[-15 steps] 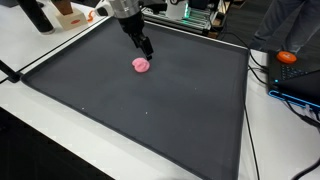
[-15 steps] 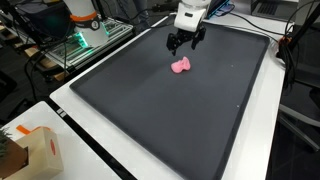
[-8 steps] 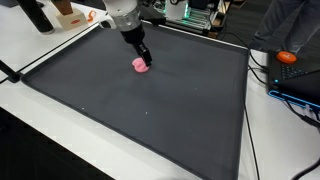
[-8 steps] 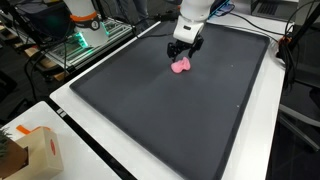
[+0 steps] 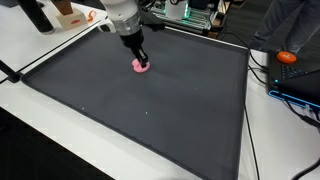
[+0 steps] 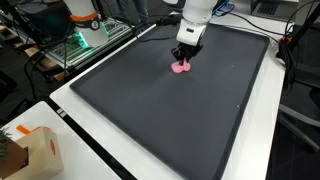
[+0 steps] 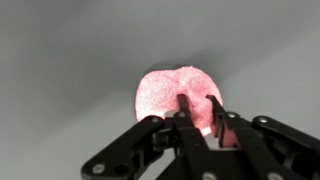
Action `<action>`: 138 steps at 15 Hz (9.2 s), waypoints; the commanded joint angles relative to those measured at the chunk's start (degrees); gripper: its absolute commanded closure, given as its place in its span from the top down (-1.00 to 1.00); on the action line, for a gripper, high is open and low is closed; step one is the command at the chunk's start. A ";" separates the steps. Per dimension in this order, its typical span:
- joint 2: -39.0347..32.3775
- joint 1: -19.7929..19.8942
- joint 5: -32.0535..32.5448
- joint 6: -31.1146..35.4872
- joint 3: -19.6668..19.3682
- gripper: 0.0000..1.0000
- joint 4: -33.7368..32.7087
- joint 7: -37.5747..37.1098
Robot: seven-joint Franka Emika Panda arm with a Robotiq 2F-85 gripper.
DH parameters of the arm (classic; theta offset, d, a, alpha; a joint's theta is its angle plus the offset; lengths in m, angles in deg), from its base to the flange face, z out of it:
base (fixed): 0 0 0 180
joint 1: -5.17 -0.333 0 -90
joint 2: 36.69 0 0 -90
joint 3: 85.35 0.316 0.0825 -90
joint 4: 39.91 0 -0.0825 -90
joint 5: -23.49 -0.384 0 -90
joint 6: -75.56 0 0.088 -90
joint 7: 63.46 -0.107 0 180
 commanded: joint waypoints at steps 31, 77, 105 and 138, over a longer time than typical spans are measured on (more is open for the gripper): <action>4.07 11.25 -23.22 -18.43 -2.95 1.00 -3.89 -2.20; -15.18 1.91 4.63 -27.88 0.28 1.00 -28.28 20.09; -5.47 -3.25 32.01 -16.23 10.27 1.00 -9.50 60.64; 12.95 5.97 10.36 -13.42 9.00 1.00 -2.20 60.62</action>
